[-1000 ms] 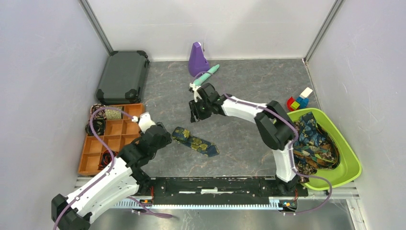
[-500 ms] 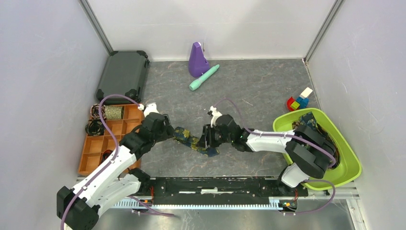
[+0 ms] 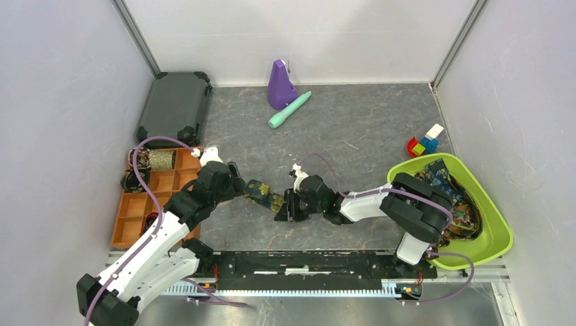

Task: Roll the ties
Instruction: Roll the tie at the center of the board.

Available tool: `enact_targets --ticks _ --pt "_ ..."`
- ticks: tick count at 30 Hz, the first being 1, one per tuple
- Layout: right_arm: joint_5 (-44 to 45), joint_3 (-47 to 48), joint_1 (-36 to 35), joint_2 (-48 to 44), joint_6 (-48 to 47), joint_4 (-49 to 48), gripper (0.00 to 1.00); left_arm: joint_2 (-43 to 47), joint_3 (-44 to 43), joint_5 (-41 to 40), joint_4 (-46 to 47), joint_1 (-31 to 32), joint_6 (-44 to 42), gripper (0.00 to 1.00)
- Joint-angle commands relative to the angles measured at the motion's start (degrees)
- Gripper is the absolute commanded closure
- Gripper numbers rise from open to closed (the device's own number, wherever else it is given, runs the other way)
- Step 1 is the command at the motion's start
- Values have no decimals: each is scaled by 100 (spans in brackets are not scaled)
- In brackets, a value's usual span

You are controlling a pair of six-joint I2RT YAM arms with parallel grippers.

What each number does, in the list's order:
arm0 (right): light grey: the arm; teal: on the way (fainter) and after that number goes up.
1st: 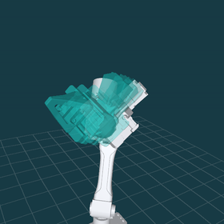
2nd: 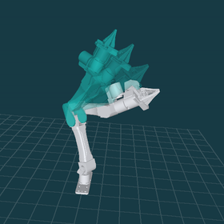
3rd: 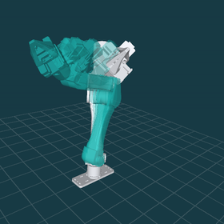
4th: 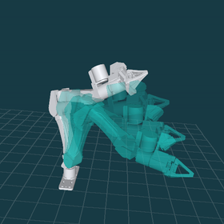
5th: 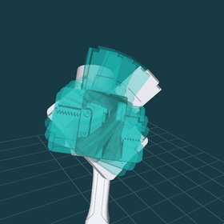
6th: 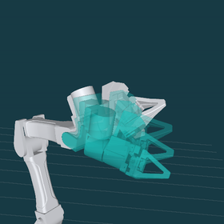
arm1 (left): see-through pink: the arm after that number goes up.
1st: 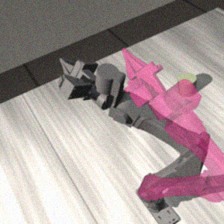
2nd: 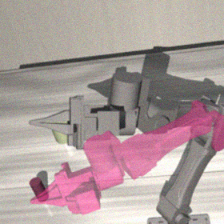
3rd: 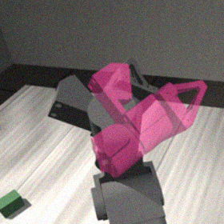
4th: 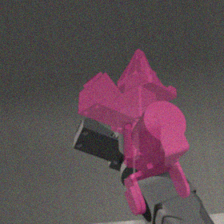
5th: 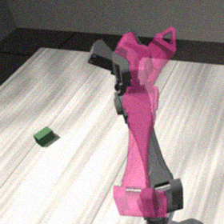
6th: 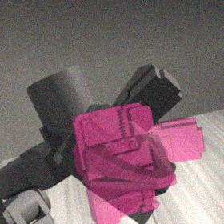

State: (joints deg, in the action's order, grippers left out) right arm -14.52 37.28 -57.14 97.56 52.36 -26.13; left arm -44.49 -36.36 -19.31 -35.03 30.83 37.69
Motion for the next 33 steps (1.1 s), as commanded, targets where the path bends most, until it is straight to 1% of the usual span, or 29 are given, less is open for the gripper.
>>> enact_targets --ticks 1,6,10,15,21,24,28,33 --pt "60 -104 -60 195 101 -428 66 93 34 -112 -67 -42 10 25" --pt "281 -105 7 275 -59 -264 66 113 57 -183 -122 -40 58 25" --pt "300 -146 237 331 -199 -201 67 110 68 -264 -125 -42 66 25" --pt "369 4 520 486 -570 66 68 41 122 -214 -3 -50 113 22" --pt "459 173 876 556 -970 389 69 -81 164 -172 131 -59 133 21" --pt "464 397 1073 702 -1360 500 69 -112 251 -152 229 -53 168 21" --pt "168 588 1162 791 -1824 633 69 -44 396 -139 335 -75 212 21" --pt "-531 558 1130 353 -2110 757 63 253 730 -117 475 -127 438 19"
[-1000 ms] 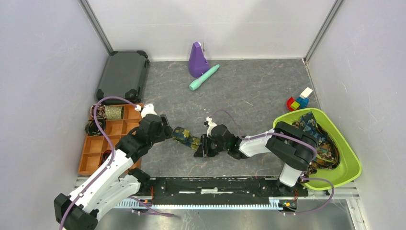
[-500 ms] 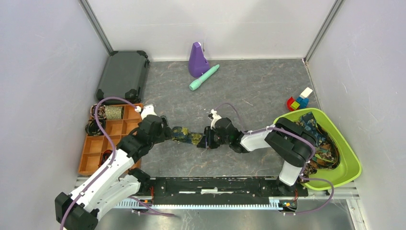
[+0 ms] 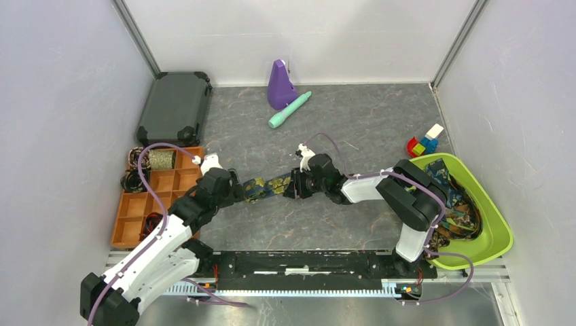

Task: Roll the ties
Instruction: Roll the tie at the center of the board.

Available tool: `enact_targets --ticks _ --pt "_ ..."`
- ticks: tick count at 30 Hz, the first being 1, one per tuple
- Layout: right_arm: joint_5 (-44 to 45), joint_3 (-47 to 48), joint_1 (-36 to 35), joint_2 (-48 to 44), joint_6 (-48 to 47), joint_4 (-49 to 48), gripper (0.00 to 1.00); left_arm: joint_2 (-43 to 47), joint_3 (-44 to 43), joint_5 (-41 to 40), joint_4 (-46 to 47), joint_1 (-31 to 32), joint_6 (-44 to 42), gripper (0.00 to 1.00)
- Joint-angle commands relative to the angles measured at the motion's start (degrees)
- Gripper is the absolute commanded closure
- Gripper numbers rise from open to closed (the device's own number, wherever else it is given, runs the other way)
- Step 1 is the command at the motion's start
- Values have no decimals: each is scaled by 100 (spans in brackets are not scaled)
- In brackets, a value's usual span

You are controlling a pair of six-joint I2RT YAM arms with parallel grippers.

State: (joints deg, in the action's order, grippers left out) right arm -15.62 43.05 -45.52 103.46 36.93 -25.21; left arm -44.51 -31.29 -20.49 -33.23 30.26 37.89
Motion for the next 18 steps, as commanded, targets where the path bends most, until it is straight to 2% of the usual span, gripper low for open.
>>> enact_targets --ticks 1,5,10,18 --pt "-574 27 -64 -369 -587 719 61 326 285 27 340 -93 474 18" --pt "-690 582 -218 -670 -758 1213 51 657 491 36 396 -151 720 17" --pt "-579 1405 -238 -308 -697 1600 42 1134 706 56 444 -200 901 16" --pt "-529 2425 -256 479 -438 1818 43 1500 1076 341 693 -207 1089 16"
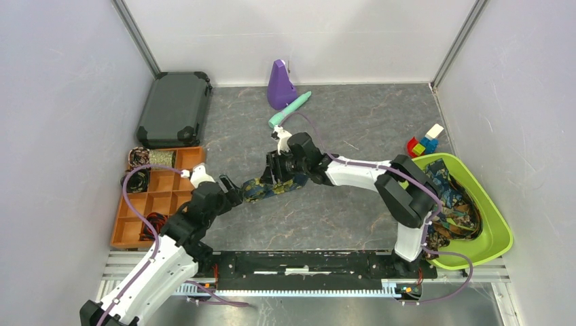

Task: Roll the ties
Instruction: Roll the tie at the center of the board.

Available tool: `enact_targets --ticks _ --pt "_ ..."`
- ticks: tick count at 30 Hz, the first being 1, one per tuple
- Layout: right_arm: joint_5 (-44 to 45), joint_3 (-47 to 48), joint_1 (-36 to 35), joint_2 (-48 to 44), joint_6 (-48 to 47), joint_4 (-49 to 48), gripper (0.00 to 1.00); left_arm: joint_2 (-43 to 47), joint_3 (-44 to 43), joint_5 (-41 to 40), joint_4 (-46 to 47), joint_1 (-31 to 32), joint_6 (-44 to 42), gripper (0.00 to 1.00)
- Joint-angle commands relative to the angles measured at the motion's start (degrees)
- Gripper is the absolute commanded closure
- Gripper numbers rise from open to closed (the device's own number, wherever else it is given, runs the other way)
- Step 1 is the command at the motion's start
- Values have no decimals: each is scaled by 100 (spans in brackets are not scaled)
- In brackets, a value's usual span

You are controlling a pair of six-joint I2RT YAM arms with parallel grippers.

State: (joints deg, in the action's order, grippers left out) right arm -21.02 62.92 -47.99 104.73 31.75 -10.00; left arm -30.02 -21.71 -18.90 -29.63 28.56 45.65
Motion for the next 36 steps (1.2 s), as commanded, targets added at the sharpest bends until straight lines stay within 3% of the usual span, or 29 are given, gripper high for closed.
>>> enact_targets --ticks 1,10,25,36 --pt "62 515 -9 416 88 367 44 50 147 231 364 -42 313 16" --pt "2 717 -12 835 210 276 50 -9 306 421 654 -41 279 16" --pt "-602 549 52 715 873 -543 42 -161 361 350 767 -51 199 16" --pt "-485 538 50 1104 1009 -587 46 -262 312 321 844 -67 85 14"
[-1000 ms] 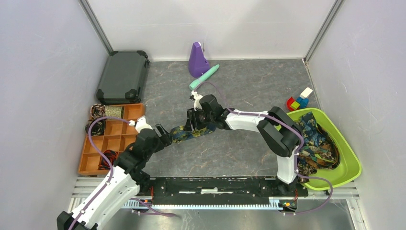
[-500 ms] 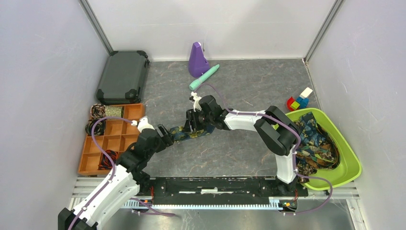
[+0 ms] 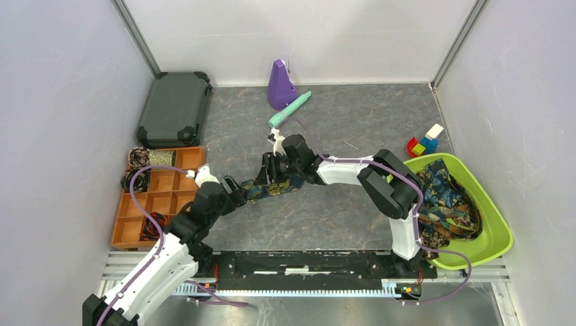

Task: Roll the ties
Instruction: Roll the tie at the center of the board.

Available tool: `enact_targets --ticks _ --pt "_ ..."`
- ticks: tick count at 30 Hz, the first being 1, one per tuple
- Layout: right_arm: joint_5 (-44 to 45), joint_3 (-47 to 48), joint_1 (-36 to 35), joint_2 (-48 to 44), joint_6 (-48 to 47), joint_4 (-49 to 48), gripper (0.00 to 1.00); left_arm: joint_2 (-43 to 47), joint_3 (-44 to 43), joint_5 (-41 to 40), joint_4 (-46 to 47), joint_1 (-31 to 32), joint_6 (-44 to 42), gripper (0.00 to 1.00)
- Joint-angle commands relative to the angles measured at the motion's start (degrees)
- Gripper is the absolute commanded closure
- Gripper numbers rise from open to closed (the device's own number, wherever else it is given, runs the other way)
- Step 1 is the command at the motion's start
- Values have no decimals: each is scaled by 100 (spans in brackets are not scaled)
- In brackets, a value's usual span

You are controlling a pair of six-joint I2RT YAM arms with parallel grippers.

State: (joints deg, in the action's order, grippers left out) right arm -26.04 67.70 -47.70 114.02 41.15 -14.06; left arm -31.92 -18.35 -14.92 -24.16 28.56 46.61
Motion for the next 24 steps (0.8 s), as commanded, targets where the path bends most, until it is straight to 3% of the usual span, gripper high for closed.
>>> enact_targets --ticks 1,15,24 --pt "27 59 25 205 66 -184 47 -114 -36 -65 316 -76 -27 14" --pt "-9 -104 117 450 33 -334 57 -662 -148 394 849 -534 -397 13" --pt "-85 -263 162 476 13 -476 58 -1100 224 1033 2014 -840 -443 14"
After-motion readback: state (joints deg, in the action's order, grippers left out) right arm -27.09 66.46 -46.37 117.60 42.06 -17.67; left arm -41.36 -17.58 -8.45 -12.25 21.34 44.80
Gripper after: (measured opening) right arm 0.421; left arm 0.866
